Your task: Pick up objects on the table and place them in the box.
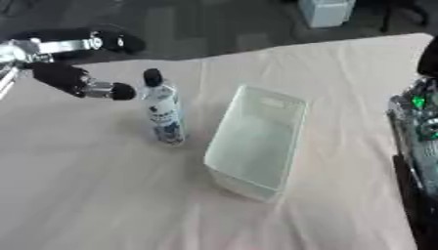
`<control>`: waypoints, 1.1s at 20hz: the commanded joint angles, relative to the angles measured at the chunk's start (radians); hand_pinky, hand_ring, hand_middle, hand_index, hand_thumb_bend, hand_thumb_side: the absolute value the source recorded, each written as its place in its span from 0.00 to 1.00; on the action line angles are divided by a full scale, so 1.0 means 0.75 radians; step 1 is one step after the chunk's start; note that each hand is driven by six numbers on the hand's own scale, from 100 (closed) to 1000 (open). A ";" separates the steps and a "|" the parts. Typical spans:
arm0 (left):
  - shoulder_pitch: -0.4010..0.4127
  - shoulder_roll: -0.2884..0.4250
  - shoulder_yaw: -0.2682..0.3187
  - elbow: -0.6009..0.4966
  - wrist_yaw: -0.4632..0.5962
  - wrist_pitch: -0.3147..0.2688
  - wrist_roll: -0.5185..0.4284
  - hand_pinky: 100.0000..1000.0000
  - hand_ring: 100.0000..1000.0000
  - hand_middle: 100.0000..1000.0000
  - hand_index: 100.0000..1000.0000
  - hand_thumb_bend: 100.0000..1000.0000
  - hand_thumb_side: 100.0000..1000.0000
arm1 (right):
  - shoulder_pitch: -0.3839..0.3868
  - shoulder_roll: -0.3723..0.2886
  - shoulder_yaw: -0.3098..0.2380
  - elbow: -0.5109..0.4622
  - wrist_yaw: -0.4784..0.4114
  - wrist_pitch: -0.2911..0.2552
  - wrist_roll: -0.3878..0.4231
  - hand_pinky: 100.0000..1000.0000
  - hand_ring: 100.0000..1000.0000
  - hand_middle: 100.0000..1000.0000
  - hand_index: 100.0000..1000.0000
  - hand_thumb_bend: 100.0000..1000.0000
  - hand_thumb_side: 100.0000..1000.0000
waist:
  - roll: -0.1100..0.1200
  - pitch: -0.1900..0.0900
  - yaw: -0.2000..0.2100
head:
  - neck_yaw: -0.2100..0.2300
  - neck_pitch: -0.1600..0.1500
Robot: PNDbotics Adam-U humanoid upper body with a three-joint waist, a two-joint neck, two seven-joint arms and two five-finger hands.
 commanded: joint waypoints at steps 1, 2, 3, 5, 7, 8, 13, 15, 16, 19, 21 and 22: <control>-0.039 0.014 0.008 -0.001 -0.029 -0.009 -0.036 0.99 0.97 1.00 1.00 0.46 0.74 | -0.027 0.003 0.002 -0.017 -0.006 -0.018 -0.013 0.34 0.46 0.51 0.60 0.00 1.00 | 0.002 -0.011 -0.002 | 0.001 -0.001; -0.042 0.013 0.007 0.000 -0.038 -0.012 -0.040 0.99 0.97 1.00 0.99 0.47 0.74 | -0.027 0.005 0.002 -0.017 -0.006 -0.018 -0.013 0.34 0.46 0.52 0.60 0.00 1.00 | 0.003 -0.011 -0.004 | 0.002 -0.001; -0.045 0.011 0.007 0.002 -0.045 -0.015 -0.043 0.99 0.97 1.00 0.99 0.48 0.74 | -0.027 0.006 0.002 -0.017 -0.006 -0.019 -0.013 0.34 0.46 0.52 0.60 0.00 1.00 | 0.003 -0.010 -0.005 | 0.003 -0.001; -0.049 0.010 0.005 0.005 -0.057 -0.020 -0.048 0.99 0.97 1.00 0.99 0.48 0.74 | -0.028 0.007 0.002 -0.017 -0.006 -0.019 -0.013 0.34 0.46 0.52 0.60 0.00 1.00 | 0.004 -0.010 -0.006 | 0.004 -0.001; -0.052 0.010 0.004 0.008 -0.070 -0.023 -0.052 1.00 0.98 1.00 1.00 0.49 0.74 | -0.029 0.008 0.003 -0.017 -0.006 -0.020 -0.013 0.34 0.46 0.51 0.60 0.00 1.00 | 0.004 -0.010 -0.007 | 0.004 -0.001; -0.053 0.010 0.003 0.011 -0.078 -0.024 -0.055 0.99 0.98 1.00 1.00 0.49 0.74 | -0.029 0.009 0.003 -0.017 -0.006 -0.021 -0.013 0.34 0.46 0.51 0.60 0.00 1.00 | 0.005 -0.009 -0.008 | 0.005 -0.001; -0.060 0.010 0.000 0.045 -0.161 -0.038 -0.072 1.00 1.00 1.00 1.00 0.53 0.73 | -0.031 0.011 0.004 -0.017 -0.005 -0.023 -0.014 0.34 0.46 0.51 0.60 0.00 1.00 | 0.004 -0.008 -0.010 | 0.009 -0.001; -0.066 0.006 0.001 0.068 -0.194 -0.047 -0.077 1.00 1.00 1.00 1.00 0.52 0.73 | -0.032 0.011 0.005 -0.017 -0.006 -0.023 -0.013 0.34 0.46 0.51 0.60 0.00 1.00 | 0.004 -0.008 -0.011 | 0.011 -0.001; -0.069 0.002 0.001 0.081 -0.209 -0.051 -0.077 1.00 1.00 1.00 1.00 0.52 0.73 | -0.032 0.012 0.005 -0.017 -0.006 -0.023 -0.013 0.34 0.46 0.51 0.60 0.00 1.00 | 0.003 -0.008 -0.012 | 0.013 -0.001; -0.077 -0.009 0.003 0.110 -0.233 -0.066 -0.066 1.00 1.00 1.00 0.99 0.50 0.73 | -0.034 0.015 0.006 -0.017 -0.007 -0.024 -0.012 0.34 0.46 0.51 0.60 0.00 1.00 | 0.002 -0.006 -0.016 | 0.017 -0.001; -0.080 -0.015 0.004 0.123 -0.237 -0.074 -0.049 1.00 1.00 1.00 0.99 0.50 0.74 | -0.036 0.018 0.007 -0.017 -0.008 -0.025 -0.011 0.34 0.46 0.51 0.60 0.00 1.00 | 0.002 -0.004 -0.019 | 0.022 -0.001; -0.081 -0.016 0.005 0.129 -0.238 -0.078 -0.043 1.00 1.00 1.00 0.99 0.50 0.74 | -0.036 0.020 0.007 -0.017 -0.009 -0.026 -0.011 0.34 0.46 0.51 0.60 0.00 1.00 | 0.002 -0.003 -0.021 | 0.027 -0.001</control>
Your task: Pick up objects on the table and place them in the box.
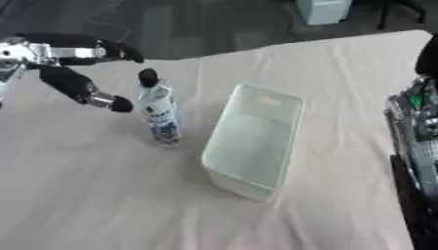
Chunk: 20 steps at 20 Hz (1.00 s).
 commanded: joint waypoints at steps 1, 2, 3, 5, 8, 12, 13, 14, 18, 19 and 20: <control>-0.028 0.019 0.014 0.010 -0.018 -0.014 0.020 1.00 1.00 1.00 0.99 0.50 0.74 | -0.024 0.009 0.000 -0.017 -0.009 -0.020 -0.017 0.34 0.46 0.52 0.60 0.00 1.00 | 0.000 -0.010 -0.004 | 0.022 -0.001; -0.029 0.020 0.014 0.012 -0.018 -0.018 0.026 1.00 1.00 1.00 0.99 0.50 0.74 | -0.022 0.009 0.000 -0.017 -0.010 -0.022 -0.018 0.34 0.47 0.52 0.60 0.00 1.00 | 0.000 -0.007 -0.005 | 0.025 -0.001; -0.029 0.022 0.015 0.012 -0.018 -0.021 0.030 1.00 1.00 1.00 0.99 0.50 0.74 | -0.020 0.008 0.000 -0.017 -0.012 -0.022 -0.019 0.34 0.47 0.52 0.60 0.00 1.00 | 0.001 -0.004 -0.004 | 0.027 -0.001; -0.032 0.027 0.018 0.012 -0.019 -0.024 0.036 1.00 1.00 1.00 1.00 0.50 0.74 | -0.016 0.004 -0.001 -0.017 -0.015 -0.023 -0.020 0.34 0.47 0.52 0.60 0.00 1.00 | 0.004 0.003 -0.004 | 0.031 -0.001; -0.041 0.042 0.026 0.012 -0.025 -0.024 0.041 1.00 1.00 1.00 1.00 0.50 0.74 | -0.018 0.000 -0.004 -0.017 -0.020 -0.020 -0.021 0.34 0.47 0.52 0.60 0.00 1.00 | 0.007 0.026 -0.011 | 0.042 -0.001; -0.051 0.055 0.034 0.020 -0.037 -0.029 0.044 1.00 1.00 1.00 0.99 0.51 0.74 | -0.033 0.007 -0.006 -0.017 -0.022 -0.026 -0.024 0.34 0.47 0.52 0.60 0.00 1.00 | 0.008 0.049 -0.025 | 0.058 -0.001; -0.053 0.057 0.035 0.023 -0.041 -0.030 0.044 1.00 1.00 1.00 0.99 0.51 0.74 | -0.036 0.010 -0.005 -0.017 -0.022 -0.027 -0.024 0.34 0.47 0.52 0.60 0.00 1.00 | 0.009 0.053 -0.028 | 0.062 -0.001; -0.054 0.059 0.036 0.026 -0.045 -0.032 0.043 1.00 1.00 1.00 0.99 0.51 0.74 | -0.040 0.013 -0.004 -0.017 -0.021 -0.030 -0.023 0.34 0.47 0.52 0.60 0.00 1.00 | 0.010 0.055 -0.031 | 0.065 -0.001; -0.055 0.059 0.035 0.030 -0.054 -0.039 0.041 1.00 1.00 1.00 0.99 0.52 0.74 | -0.044 0.018 -0.003 -0.017 -0.021 -0.034 -0.023 0.34 0.47 0.52 0.60 0.00 1.00 | 0.014 0.057 -0.037 | 0.070 -0.001; -0.056 0.059 0.035 0.030 -0.055 -0.041 0.041 1.00 1.00 1.00 0.99 0.52 0.74 | -0.044 0.019 -0.002 -0.017 -0.020 -0.034 -0.023 0.34 0.47 0.52 0.60 0.00 1.00 | 0.014 0.057 -0.037 | 0.071 -0.001; -0.057 0.059 0.035 0.029 -0.052 -0.043 0.040 1.00 1.00 1.00 0.99 0.52 0.74 | -0.045 0.019 -0.002 -0.017 -0.020 -0.035 -0.023 0.34 0.47 0.52 0.60 0.00 1.00 | 0.015 0.057 -0.039 | 0.071 -0.001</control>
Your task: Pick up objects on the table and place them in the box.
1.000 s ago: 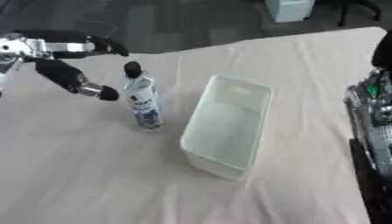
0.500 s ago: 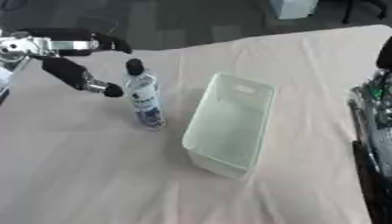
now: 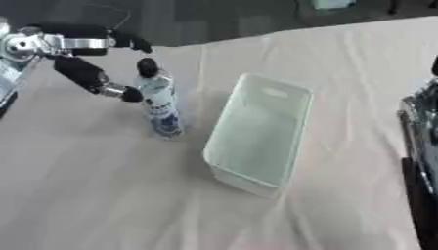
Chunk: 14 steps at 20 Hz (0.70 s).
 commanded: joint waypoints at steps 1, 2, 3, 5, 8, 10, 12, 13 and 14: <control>-0.035 0.046 0.024 -0.009 0.001 -0.008 -0.001 1.00 1.00 1.00 0.99 0.51 0.74 | -0.027 0.003 -0.001 -0.017 0.000 -0.025 -0.018 0.34 0.47 0.52 0.60 0.00 1.00 | 0.001 -0.016 -0.002 | 0.015 -0.001; -0.037 0.046 0.023 -0.011 0.008 -0.010 -0.002 1.00 1.00 1.00 0.99 0.51 0.74 | -0.027 0.004 -0.001 -0.017 0.000 -0.025 -0.018 0.34 0.47 0.52 0.60 0.00 1.00 | 0.002 -0.017 -0.003 | 0.015 -0.001; -0.039 0.045 0.022 -0.013 0.015 -0.010 -0.005 1.00 1.00 1.00 0.99 0.51 0.74 | -0.028 0.005 0.000 -0.017 0.000 -0.026 -0.017 0.34 0.47 0.52 0.60 0.00 1.00 | 0.003 -0.017 -0.005 | 0.015 -0.001; -0.042 0.043 0.017 -0.014 0.026 -0.011 -0.014 1.00 1.00 1.00 0.99 0.51 0.74 | -0.030 0.008 0.001 -0.017 0.001 -0.026 -0.016 0.34 0.47 0.52 0.60 0.00 1.00 | 0.004 -0.018 -0.007 | 0.016 -0.001; -0.041 0.038 0.011 -0.014 0.031 -0.010 -0.030 1.00 1.00 1.00 0.99 0.52 0.75 | -0.035 0.014 0.005 -0.017 0.000 -0.028 -0.014 0.34 0.47 0.52 0.60 0.00 1.00 | 0.007 -0.018 -0.012 | 0.021 -0.001; -0.040 0.034 0.008 -0.010 0.025 -0.009 -0.040 1.00 1.00 1.00 0.99 0.52 0.75 | -0.040 0.018 0.010 -0.017 -0.002 -0.031 -0.011 0.34 0.47 0.52 0.60 0.00 1.00 | 0.009 -0.016 -0.017 | 0.028 -0.001; -0.041 0.029 0.005 -0.005 0.017 -0.009 -0.050 1.00 1.00 1.00 0.99 0.52 0.75 | -0.044 0.022 0.014 -0.017 -0.005 -0.035 -0.009 0.34 0.47 0.52 0.60 0.00 1.00 | 0.011 -0.013 -0.021 | 0.033 -0.001; -0.041 0.026 0.003 -0.001 0.013 -0.010 -0.054 1.00 1.00 1.00 0.99 0.52 0.75 | -0.047 0.024 0.015 -0.017 -0.006 -0.037 -0.008 0.34 0.47 0.52 0.60 0.00 1.00 | 0.012 -0.010 -0.024 | 0.035 -0.001; -0.041 0.024 0.003 0.002 0.009 -0.011 -0.057 1.00 1.00 1.00 0.99 0.52 0.75 | -0.049 0.026 0.016 -0.017 -0.008 -0.038 -0.006 0.34 0.47 0.52 0.60 0.00 1.00 | 0.012 -0.007 -0.026 | 0.037 -0.001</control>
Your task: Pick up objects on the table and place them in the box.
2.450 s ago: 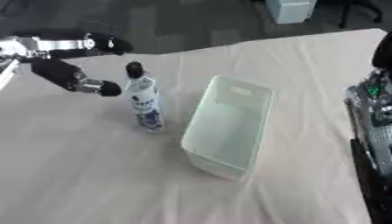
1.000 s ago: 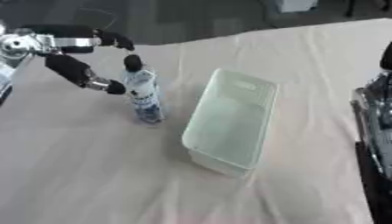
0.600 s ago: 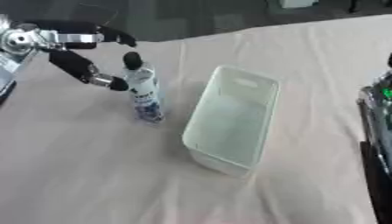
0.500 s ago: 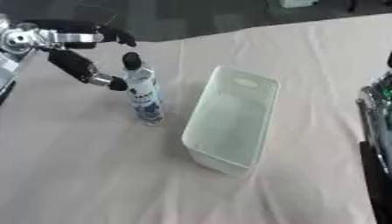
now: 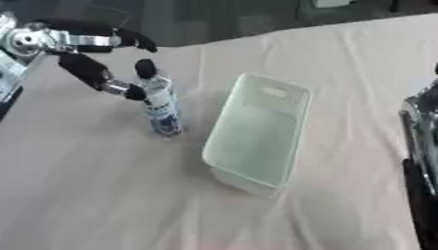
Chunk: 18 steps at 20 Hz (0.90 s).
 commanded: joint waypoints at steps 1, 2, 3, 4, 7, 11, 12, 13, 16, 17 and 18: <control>-0.028 0.022 0.006 0.003 -0.010 -0.004 -0.014 1.00 1.00 1.00 0.99 0.52 0.75 | -0.036 0.009 0.007 -0.017 -0.007 -0.028 -0.015 0.34 0.47 0.52 0.60 0.00 1.00 | 0.002 -0.007 -0.005 | 0.018 -0.001; -0.026 0.021 0.006 0.007 -0.014 -0.005 -0.016 1.00 1.00 1.00 0.99 0.52 0.75 | -0.038 0.011 0.007 -0.017 -0.008 -0.029 -0.014 0.34 0.47 0.52 0.60 0.00 1.00 | 0.003 -0.004 -0.008 | 0.021 -0.001; -0.024 0.020 0.005 0.011 -0.019 -0.006 -0.019 1.00 1.00 1.00 0.99 0.53 0.75 | -0.041 0.013 0.008 -0.017 -0.009 -0.031 -0.013 0.34 0.47 0.52 0.60 0.00 1.00 | 0.004 -0.001 -0.010 | 0.024 -0.001; -0.022 0.019 0.004 0.015 -0.024 -0.007 -0.023 1.00 1.00 1.00 0.99 0.53 0.75 | -0.044 0.014 0.008 -0.017 -0.010 -0.033 -0.012 0.34 0.47 0.52 0.60 0.00 1.00 | 0.005 0.002 -0.012 | 0.027 -0.001; -0.020 0.016 0.002 0.024 -0.040 -0.011 -0.034 1.00 1.00 1.00 0.99 0.53 0.76 | -0.050 0.017 0.010 -0.017 -0.012 -0.035 -0.010 0.34 0.47 0.52 0.60 0.00 1.00 | 0.007 0.010 -0.017 | 0.030 -0.001; -0.018 0.010 -0.001 0.031 -0.047 -0.019 -0.045 1.00 1.00 1.00 0.99 0.53 0.76 | -0.057 0.021 0.011 -0.017 -0.014 -0.038 -0.008 0.34 0.47 0.52 0.60 0.00 1.00 | 0.009 0.016 -0.023 | 0.027 -0.001; -0.018 0.010 -0.002 0.032 -0.047 -0.021 -0.046 1.00 1.00 1.00 0.99 0.53 0.76 | -0.059 0.022 0.012 -0.017 -0.014 -0.038 -0.008 0.34 0.47 0.52 0.60 0.00 1.00 | 0.009 0.017 -0.024 | 0.026 -0.001; -0.017 0.009 -0.002 0.033 -0.046 -0.022 -0.046 1.00 1.00 1.00 1.00 0.53 0.76 | -0.060 0.022 0.012 -0.017 -0.014 -0.039 -0.008 0.34 0.47 0.52 0.60 0.00 1.00 | 0.010 0.018 -0.025 | 0.025 -0.001; -0.019 0.004 -0.003 0.032 -0.036 -0.028 -0.045 1.00 1.00 1.00 0.99 0.53 0.76 | -0.063 0.025 0.013 -0.017 -0.014 -0.040 -0.007 0.34 0.47 0.52 0.60 0.00 1.00 | 0.012 0.019 -0.029 | 0.024 -0.001; -0.019 0.003 -0.004 0.032 -0.032 -0.030 -0.043 1.00 1.00 1.00 0.99 0.53 0.76 | -0.064 0.027 0.013 -0.017 -0.014 -0.041 -0.007 0.34 0.47 0.52 0.60 0.00 1.00 | 0.013 0.019 -0.030 | 0.023 -0.001; -0.020 0.002 -0.005 0.031 -0.027 -0.032 -0.041 1.00 1.00 1.00 0.99 0.53 0.76 | -0.064 0.028 0.014 -0.017 -0.013 -0.042 -0.007 0.34 0.47 0.52 0.60 0.00 1.00 | 0.013 0.019 -0.031 | 0.023 -0.001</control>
